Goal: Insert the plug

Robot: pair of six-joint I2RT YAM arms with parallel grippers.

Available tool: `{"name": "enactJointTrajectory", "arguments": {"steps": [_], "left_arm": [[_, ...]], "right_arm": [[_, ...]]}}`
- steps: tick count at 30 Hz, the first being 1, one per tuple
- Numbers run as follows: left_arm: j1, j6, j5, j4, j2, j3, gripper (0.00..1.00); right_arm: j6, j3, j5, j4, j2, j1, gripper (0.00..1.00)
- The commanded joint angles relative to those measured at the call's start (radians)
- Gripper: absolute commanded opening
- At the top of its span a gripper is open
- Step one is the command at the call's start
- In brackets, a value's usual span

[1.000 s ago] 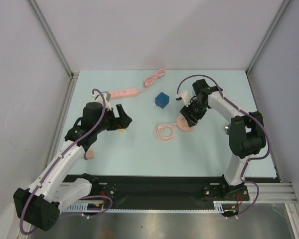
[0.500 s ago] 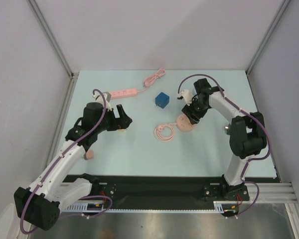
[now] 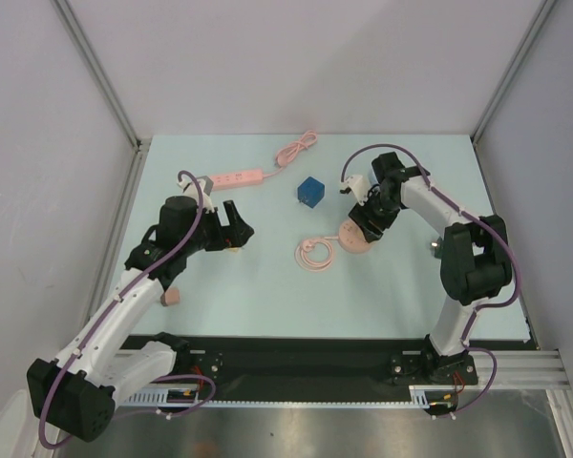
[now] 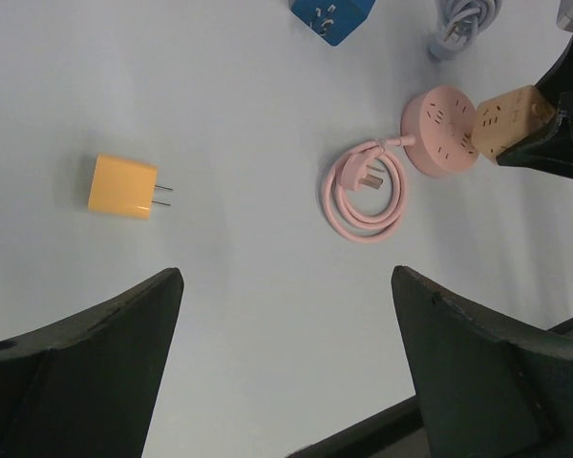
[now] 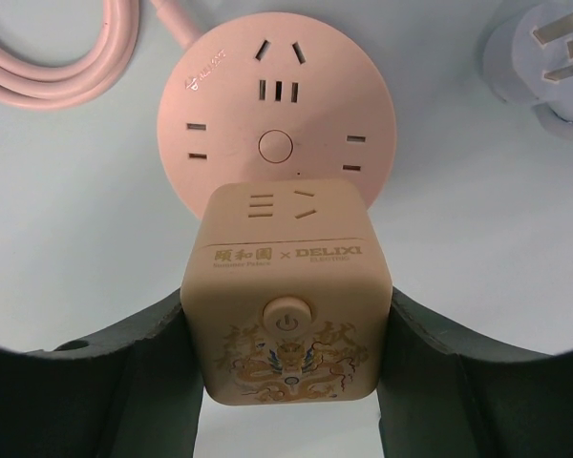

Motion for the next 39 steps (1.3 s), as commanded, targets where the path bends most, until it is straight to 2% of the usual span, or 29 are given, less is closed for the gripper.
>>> {"name": "enactJointTrajectory", "arguments": {"steps": [1, 5, 23, 39], "left_arm": [[0.011, 0.018, 0.014, 0.031, -0.012, -0.005, 0.96], [0.013, 0.018, 0.016, 0.029, -0.010, -0.005, 0.96], [0.014, 0.015, 0.027, 0.035, -0.013, -0.010, 0.96], [0.014, 0.015, 0.025, 0.035, -0.018, -0.011, 0.96]], "right_arm": [[-0.006, -0.018, 0.003, -0.015, -0.037, 0.007, 0.00], [0.001, -0.013, -0.029, -0.010, -0.035, 0.020, 0.00], [0.035, 0.051, -0.002, -0.009, -0.073, 0.020, 0.00], [0.057, -0.019, -0.035, 0.005, -0.046, 0.014, 0.00]]}}
